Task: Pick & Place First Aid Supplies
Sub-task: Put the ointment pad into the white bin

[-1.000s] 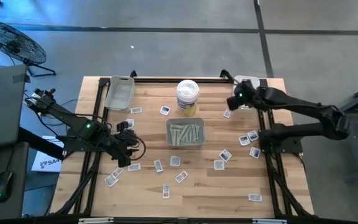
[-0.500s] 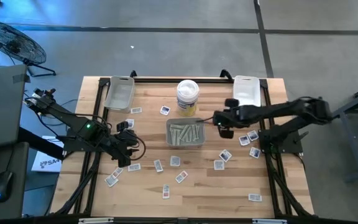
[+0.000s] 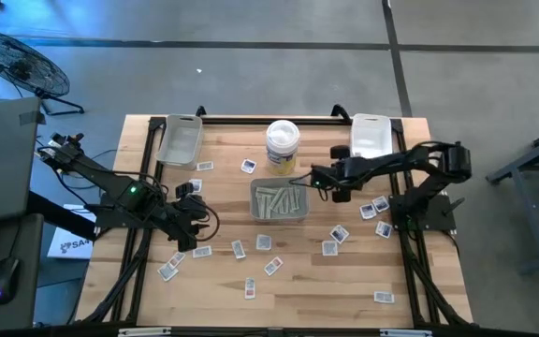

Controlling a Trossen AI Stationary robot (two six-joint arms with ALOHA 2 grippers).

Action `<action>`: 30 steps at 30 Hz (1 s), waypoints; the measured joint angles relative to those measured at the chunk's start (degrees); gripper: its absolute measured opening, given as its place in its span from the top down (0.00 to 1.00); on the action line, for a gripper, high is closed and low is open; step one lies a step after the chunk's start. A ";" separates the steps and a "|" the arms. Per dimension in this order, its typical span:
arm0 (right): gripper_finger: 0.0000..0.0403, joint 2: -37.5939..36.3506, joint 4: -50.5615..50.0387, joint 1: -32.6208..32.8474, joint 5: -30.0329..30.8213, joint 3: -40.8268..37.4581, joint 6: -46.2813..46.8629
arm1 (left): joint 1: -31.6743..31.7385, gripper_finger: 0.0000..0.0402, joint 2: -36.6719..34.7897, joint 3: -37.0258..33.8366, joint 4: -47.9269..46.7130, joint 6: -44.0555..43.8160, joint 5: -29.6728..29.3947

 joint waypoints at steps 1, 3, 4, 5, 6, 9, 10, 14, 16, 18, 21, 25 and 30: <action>0.99 0.02 0.17 -0.66 -0.06 0.00 -0.08 | -0.02 0.59 0.00 0.00 0.00 -0.02 0.00; 0.99 0.02 0.25 -1.97 -0.85 0.00 -0.20 | -0.01 0.59 0.00 0.00 0.00 0.00 0.00; 1.00 0.02 0.37 -2.67 -1.93 0.00 -0.21 | -0.02 0.59 0.00 0.00 0.00 -0.02 0.00; 1.00 0.02 0.48 -3.42 -3.43 0.00 -0.18 | -0.01 0.59 0.00 0.00 0.00 -0.02 0.00; 0.99 0.02 0.55 -4.09 -5.22 0.00 0.01 | -0.01 0.59 0.00 0.00 0.00 -0.01 0.00; 0.99 0.02 0.88 -5.81 -9.33 0.00 0.16 | -0.01 0.59 0.00 0.00 0.00 0.00 0.00; 0.99 0.02 1.22 -6.16 -9.95 0.00 0.16 | -0.02 0.59 0.00 0.00 0.00 -0.02 0.00; 1.00 0.02 2.40 -7.10 -10.33 0.00 0.16 | -0.02 0.59 0.00 0.00 0.00 0.00 0.00; 1.00 0.02 2.66 -7.52 -10.34 0.00 0.16 | -0.01 0.59 0.00 0.00 0.00 0.00 0.00; 1.00 0.02 2.66 -8.12 -10.92 0.00 0.16 | -0.01 0.59 0.00 0.00 0.00 -0.01 0.00; 1.00 0.02 2.66 -9.03 -13.75 0.00 0.20 | -0.01 0.59 0.00 0.00 0.00 -0.01 0.00; 1.00 0.02 2.46 -9.45 -15.57 0.00 0.36 | -0.01 0.59 0.00 0.00 0.00 -0.01 0.00; 1.00 0.02 2.47 -10.21 -15.21 0.00 2.59 | -0.01 0.59 0.00 0.00 0.00 -0.01 0.00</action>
